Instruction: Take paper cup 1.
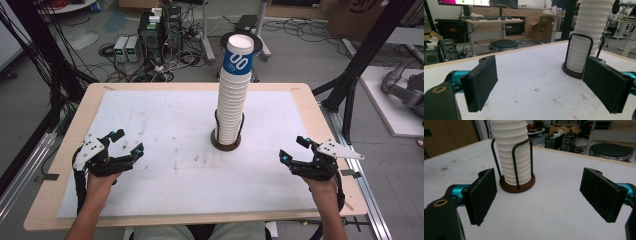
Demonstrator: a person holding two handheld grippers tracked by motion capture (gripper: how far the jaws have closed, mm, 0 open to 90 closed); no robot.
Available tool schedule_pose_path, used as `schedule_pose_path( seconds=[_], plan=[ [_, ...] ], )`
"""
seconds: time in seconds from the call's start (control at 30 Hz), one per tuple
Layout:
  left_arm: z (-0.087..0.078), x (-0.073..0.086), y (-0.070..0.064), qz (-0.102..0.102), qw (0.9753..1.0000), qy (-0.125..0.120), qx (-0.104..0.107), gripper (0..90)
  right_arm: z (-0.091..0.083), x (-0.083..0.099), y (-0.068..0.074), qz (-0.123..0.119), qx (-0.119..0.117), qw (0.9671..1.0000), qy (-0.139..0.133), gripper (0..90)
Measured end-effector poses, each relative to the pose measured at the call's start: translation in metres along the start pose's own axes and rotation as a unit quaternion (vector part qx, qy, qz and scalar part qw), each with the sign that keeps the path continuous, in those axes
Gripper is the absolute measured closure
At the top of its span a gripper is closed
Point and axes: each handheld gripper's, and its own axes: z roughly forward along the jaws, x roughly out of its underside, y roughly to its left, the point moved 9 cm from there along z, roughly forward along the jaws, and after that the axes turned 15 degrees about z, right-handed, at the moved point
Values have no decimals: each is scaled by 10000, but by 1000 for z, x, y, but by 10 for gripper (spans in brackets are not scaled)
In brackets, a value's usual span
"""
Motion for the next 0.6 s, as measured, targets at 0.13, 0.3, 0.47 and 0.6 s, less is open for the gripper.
schedule_pose_path(
  seconds=[0.13,0.3,0.47,0.6],
  plan=[
    [2,0,-2,-18,10000,-2,47,125,2,-9,12,30,-186,9998,8,145],
    [4,0,-6,-13,9999,4,120,127,4,-20,23,8,-305,9995,-35,145],
    [7,1,-8,-29,9999,13,156,126,11,-49,43,-62,-483,9988,-82,144],
    [5,3,-7,-29,9999,59,122,126,22,-84,60,-268,-606,9978,77,144]
  ],
)
